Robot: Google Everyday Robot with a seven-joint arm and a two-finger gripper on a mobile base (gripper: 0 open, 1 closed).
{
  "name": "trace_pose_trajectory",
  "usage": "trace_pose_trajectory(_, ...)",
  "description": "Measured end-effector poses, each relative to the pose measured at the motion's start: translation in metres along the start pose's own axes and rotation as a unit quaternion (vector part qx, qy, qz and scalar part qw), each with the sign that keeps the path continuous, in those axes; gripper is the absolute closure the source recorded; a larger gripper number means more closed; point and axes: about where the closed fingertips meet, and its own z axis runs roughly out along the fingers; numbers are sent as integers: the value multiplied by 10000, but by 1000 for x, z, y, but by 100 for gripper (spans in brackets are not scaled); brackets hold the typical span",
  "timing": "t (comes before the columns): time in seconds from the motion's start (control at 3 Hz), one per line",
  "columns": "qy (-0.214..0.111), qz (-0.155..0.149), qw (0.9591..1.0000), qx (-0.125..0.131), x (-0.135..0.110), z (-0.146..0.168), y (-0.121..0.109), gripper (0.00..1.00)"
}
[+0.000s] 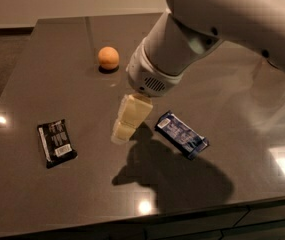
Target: Move rxbar chocolate near rxbar blueberry
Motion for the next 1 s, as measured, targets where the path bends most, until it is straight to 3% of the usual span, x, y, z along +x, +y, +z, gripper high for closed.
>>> trace_pose_trajectory(0.67,-119,-348,9983,-456,-53,72,40,0)
trace_pose_trajectory(1.0,-192,-403,9975,-551,-73,97,50,0)
